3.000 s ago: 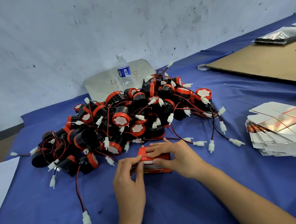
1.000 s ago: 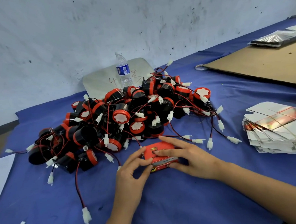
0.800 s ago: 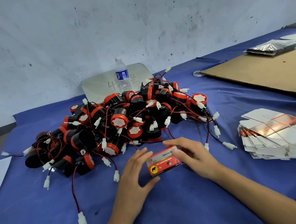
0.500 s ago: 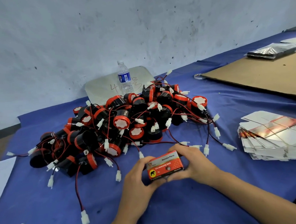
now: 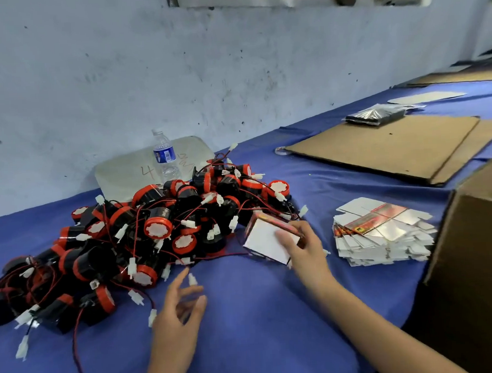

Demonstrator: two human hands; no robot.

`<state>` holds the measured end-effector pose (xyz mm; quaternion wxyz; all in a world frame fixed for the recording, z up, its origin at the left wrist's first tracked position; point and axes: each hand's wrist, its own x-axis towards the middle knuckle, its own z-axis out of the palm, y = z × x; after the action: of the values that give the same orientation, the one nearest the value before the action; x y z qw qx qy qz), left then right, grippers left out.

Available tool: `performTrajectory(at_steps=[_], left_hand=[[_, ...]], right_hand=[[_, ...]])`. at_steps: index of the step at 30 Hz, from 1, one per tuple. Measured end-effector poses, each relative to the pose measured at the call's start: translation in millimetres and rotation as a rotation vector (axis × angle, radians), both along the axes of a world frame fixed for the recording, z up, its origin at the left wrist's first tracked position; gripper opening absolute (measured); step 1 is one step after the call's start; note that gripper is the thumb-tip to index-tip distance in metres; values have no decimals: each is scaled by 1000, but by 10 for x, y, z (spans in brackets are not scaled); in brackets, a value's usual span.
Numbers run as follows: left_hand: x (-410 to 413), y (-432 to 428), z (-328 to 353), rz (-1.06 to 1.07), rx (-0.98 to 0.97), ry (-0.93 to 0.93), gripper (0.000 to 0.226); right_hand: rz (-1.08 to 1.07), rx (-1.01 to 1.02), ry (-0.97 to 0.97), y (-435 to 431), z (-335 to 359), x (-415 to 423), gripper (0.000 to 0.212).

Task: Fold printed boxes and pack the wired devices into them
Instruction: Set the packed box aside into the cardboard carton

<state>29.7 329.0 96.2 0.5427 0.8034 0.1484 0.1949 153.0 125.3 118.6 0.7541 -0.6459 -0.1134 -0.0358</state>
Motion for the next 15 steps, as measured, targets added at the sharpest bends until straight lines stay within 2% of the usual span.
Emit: performTrajectory(at_steps=[2,4,6,9,12,14,15], left_hand=[[24,-2,-26,-17,30,28,49],[36,27,-52,-19,61,42,48],[41,-1,-55,-34,72,52,45],[74,-26,-70,-46,62,73,38],[93,-9,-42,-96,41,99,35],[57,-35,15,-164,82,124,34],[40,-49,21,-168,119,128,33]], right_hand=[[15,349,202,-185,163,-56,33],[57,664,264,-429,455,-100,49],[-8,960,190,-781,802,-104,57],[-150,1333,36,-1358,1240,-64,56],[-140,1451,-29,-1687,1322,-25,70],[-102,1325,4,-1702,1219,74,74],[-113,1160,17,-1669,1154,151,70]])
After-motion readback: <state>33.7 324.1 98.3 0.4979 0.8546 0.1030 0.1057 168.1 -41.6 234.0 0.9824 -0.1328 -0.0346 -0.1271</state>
